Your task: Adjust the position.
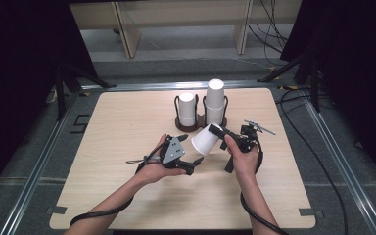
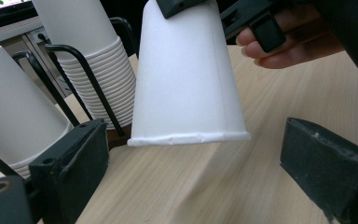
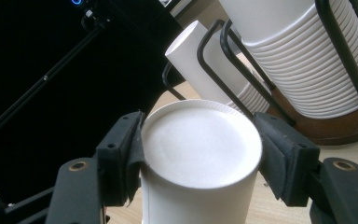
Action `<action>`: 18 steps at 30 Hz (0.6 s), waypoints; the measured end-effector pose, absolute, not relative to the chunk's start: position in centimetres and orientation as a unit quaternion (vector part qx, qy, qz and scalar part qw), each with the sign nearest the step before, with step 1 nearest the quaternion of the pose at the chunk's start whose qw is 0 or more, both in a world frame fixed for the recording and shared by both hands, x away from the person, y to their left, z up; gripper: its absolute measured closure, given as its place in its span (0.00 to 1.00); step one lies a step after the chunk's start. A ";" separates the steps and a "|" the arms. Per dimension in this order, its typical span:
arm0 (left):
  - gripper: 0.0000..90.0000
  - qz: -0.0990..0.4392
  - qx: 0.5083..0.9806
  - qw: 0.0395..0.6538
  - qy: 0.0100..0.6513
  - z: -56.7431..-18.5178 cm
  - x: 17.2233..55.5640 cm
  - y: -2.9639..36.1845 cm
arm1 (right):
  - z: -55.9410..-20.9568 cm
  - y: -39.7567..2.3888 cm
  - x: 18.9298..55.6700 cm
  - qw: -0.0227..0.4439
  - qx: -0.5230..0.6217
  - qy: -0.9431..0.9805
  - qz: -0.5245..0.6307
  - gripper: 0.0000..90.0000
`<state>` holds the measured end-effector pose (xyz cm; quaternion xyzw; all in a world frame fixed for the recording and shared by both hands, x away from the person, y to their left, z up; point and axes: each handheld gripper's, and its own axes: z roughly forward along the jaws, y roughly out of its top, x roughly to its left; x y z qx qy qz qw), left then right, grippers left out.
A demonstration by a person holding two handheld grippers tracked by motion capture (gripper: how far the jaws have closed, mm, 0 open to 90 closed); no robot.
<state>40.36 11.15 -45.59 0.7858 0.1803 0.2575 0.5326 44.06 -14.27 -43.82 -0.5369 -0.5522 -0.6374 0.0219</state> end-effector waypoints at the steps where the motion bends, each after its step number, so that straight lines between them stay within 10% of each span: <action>1: 0.08 0.256 0.785 0.535 0.181 -45.6 40.4 11.0 | -43.9 -14.3 44.1 0.016 -0.533 -0.554 -0.639 0.41; 18: 0.07 0.254 0.783 0.541 0.173 -45.5 41.5 10.0 | -43.9 -13.9 44.1 0.025 -0.536 -0.559 -0.632 0.41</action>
